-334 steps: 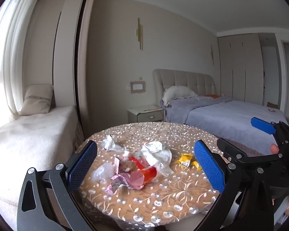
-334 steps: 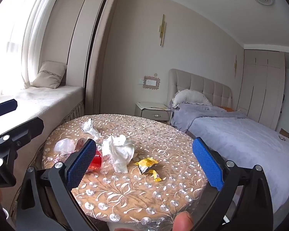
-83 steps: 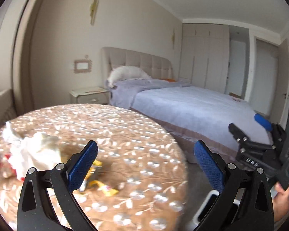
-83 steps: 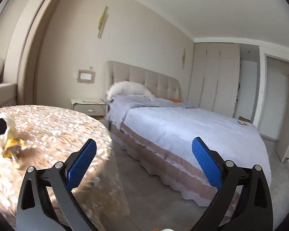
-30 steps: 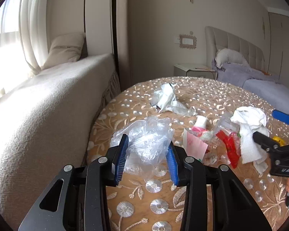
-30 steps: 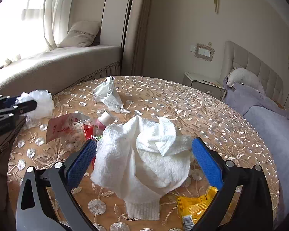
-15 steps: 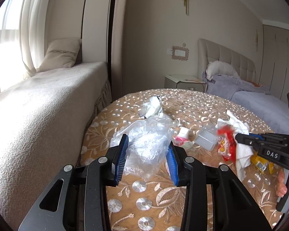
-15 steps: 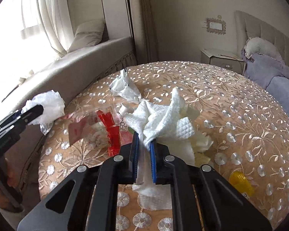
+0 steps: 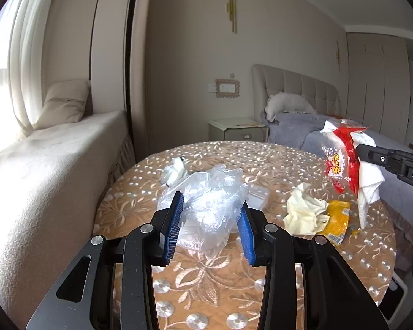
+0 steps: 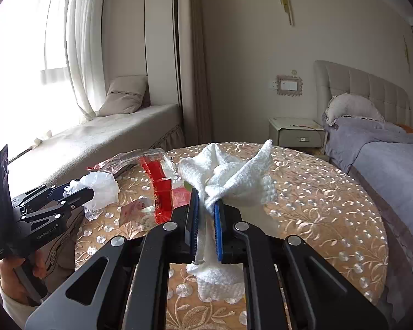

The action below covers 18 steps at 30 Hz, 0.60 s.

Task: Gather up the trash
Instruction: 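Grasp the clear plastic bag with the left tool while the right tool grasps the white tissue, then carry bag and tissue to the white bin and release both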

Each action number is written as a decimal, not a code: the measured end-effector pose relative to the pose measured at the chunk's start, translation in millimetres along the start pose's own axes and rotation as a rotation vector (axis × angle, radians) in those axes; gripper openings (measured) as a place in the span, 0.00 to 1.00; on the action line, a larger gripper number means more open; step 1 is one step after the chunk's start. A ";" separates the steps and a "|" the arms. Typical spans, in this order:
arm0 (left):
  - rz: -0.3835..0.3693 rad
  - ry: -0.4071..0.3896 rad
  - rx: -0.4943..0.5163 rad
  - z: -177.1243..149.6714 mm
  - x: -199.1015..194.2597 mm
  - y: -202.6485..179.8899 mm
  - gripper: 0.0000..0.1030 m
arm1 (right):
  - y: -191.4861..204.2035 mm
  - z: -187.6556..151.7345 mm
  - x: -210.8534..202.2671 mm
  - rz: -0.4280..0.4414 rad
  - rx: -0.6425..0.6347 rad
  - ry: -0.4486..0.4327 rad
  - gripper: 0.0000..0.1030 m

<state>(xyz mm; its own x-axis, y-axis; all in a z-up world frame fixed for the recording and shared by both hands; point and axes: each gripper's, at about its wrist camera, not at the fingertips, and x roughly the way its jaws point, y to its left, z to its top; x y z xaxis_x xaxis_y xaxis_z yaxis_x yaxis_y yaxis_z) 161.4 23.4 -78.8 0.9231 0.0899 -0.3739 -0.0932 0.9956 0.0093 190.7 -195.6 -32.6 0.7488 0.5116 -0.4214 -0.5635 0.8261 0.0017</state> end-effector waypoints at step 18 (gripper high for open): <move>-0.274 -0.038 0.164 -0.5 -23.6 -127.5 0.36 | -70.7 -29.3 -120.0 -0.178 0.119 -0.086 0.11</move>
<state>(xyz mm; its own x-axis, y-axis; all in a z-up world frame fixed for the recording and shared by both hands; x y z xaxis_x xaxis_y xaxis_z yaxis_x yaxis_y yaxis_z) 151.3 -105.7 -71.6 0.9192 -0.1841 -0.3482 0.2191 0.9736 0.0636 130.5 -322.3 -8.8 0.8625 0.3695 -0.3457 -0.3788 0.9245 0.0432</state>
